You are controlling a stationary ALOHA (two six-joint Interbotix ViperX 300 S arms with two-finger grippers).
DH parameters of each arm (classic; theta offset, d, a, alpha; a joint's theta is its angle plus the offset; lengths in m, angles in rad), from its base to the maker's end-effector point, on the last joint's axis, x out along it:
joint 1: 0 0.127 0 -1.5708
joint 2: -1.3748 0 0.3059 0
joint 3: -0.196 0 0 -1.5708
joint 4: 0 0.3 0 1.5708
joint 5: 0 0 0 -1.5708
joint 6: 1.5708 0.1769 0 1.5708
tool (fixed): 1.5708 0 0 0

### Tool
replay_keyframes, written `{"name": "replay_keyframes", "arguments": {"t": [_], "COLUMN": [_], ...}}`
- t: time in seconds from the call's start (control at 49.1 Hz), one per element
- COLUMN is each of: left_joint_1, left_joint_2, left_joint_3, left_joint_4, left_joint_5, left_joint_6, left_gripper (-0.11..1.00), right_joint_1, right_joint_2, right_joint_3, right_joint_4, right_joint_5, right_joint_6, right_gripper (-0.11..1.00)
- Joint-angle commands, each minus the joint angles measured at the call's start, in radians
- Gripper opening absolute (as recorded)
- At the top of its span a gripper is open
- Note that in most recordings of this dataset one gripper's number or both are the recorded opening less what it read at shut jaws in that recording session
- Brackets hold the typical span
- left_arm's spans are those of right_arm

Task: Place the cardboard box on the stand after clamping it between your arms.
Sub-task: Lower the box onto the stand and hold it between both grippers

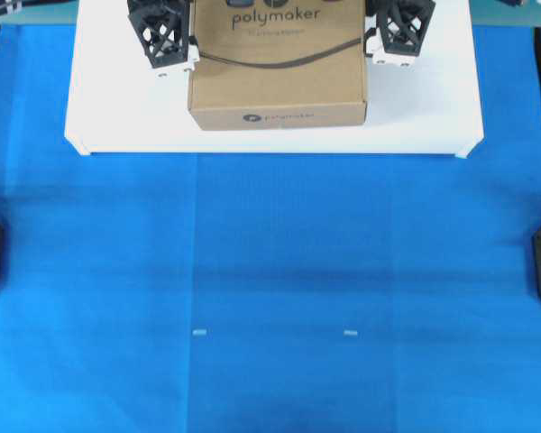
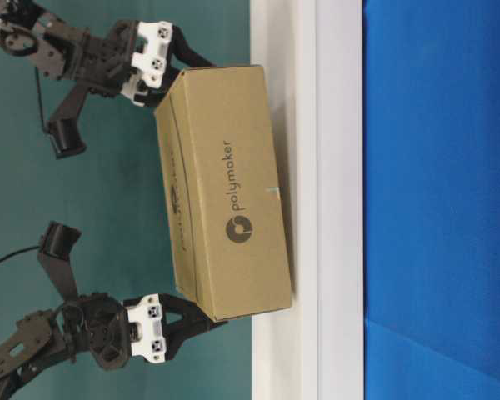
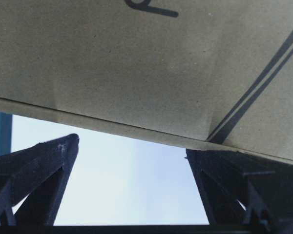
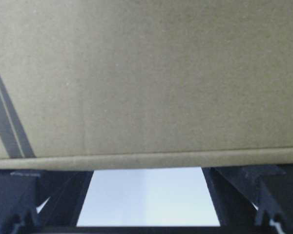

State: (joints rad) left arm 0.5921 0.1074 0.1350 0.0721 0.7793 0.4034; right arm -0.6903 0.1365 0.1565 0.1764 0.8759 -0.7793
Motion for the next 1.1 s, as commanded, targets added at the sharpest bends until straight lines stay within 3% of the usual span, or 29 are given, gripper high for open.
{"name": "replay_keyframes", "arguments": {"t": [0.0,0.591,1.079], "left_joint_1": [-0.046,-0.038,-0.012], "left_joint_2": [-0.02,-0.003,-0.074], "left_joint_3": [-0.129,-0.049,0.106], "left_joint_4": [-0.023,-0.023,-0.023], "left_joint_5": [-0.06,-0.138,-0.184], "left_joint_6": [-0.038,-0.04,-0.034], "left_gripper": [0.88,0.87,0.87], "right_joint_1": [0.052,0.008,-0.034], "right_joint_2": [-0.002,0.04,0.011], "right_joint_3": [-0.055,0.028,0.064], "right_joint_4": [0.11,0.109,0.12], "right_joint_5": [-0.057,-0.147,-0.156], "right_joint_6": [0.021,-0.026,-0.052], "right_gripper": [0.97,0.97,0.97]}}
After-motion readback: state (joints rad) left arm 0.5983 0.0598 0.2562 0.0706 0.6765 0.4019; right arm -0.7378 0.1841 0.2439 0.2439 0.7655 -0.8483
